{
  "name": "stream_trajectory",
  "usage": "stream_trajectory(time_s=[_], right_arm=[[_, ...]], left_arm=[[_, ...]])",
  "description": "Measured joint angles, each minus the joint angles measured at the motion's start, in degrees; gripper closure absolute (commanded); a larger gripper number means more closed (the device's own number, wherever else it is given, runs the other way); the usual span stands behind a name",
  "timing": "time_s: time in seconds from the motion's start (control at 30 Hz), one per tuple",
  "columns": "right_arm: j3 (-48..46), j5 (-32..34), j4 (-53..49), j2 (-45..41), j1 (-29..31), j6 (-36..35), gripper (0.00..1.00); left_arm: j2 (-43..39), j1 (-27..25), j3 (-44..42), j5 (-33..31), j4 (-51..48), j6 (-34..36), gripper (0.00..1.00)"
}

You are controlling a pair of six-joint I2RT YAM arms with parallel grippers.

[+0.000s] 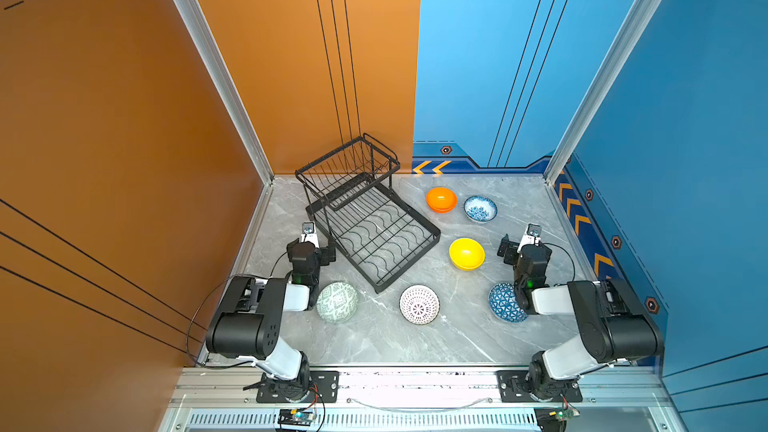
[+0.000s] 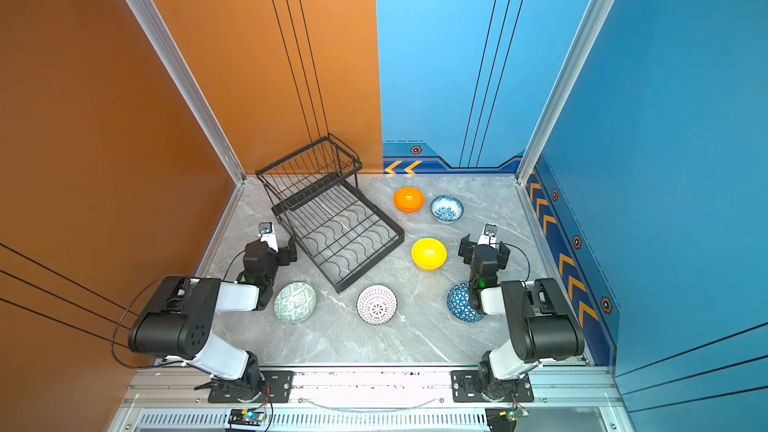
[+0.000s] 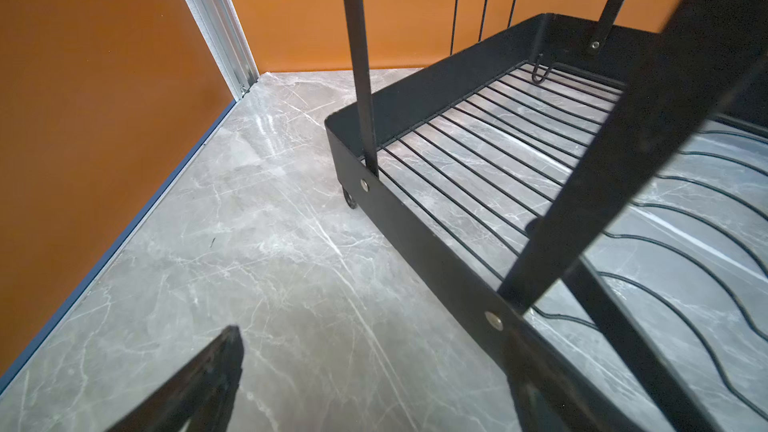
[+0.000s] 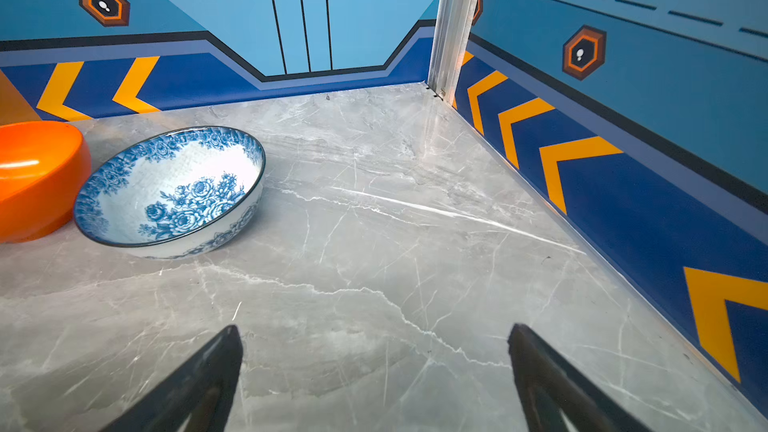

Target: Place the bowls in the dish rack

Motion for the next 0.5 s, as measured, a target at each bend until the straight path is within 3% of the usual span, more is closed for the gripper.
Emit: stream_trajectory(time_s=[0.5], right_arm=[[0.00, 0.00, 0.00, 0.00, 0.00, 0.00, 0.00]], left_arm=[[0.00, 0.00, 0.00, 1.18, 0.02, 0.00, 0.02]])
